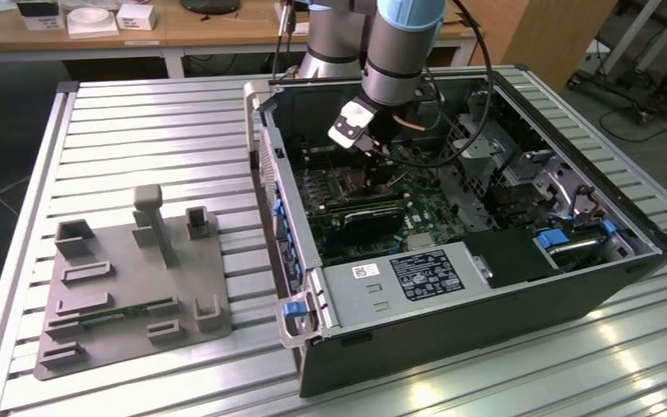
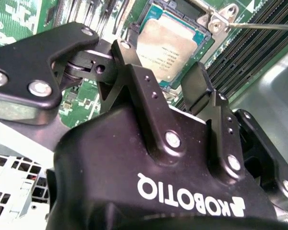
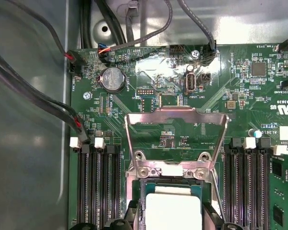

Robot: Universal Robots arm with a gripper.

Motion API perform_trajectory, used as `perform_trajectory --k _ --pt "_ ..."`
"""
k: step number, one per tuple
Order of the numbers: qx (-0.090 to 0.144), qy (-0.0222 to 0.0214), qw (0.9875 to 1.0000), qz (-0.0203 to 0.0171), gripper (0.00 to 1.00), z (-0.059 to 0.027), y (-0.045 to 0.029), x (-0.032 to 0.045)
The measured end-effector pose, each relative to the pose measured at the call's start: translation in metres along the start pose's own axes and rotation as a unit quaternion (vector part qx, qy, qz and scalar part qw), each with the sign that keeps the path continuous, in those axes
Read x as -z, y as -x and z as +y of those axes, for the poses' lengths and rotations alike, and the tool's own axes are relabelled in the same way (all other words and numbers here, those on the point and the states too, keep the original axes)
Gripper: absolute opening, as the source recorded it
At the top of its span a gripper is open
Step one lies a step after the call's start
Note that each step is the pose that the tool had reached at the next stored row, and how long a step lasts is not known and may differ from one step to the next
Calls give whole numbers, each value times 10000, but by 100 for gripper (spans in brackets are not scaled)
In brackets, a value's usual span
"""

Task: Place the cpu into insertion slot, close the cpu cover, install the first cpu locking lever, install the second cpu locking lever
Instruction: 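Place the cpu into insertion slot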

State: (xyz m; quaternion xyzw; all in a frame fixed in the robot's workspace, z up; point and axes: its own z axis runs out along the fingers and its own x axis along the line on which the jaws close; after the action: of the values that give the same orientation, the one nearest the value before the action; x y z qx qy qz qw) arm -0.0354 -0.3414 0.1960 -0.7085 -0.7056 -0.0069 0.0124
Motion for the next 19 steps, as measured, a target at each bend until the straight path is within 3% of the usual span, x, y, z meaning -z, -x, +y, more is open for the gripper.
perform_trajectory --k 15,19 --pt "0 1 10000 -1 62 5 0 -44" --pt "0 1 10000 0 74 5 -1 -45"
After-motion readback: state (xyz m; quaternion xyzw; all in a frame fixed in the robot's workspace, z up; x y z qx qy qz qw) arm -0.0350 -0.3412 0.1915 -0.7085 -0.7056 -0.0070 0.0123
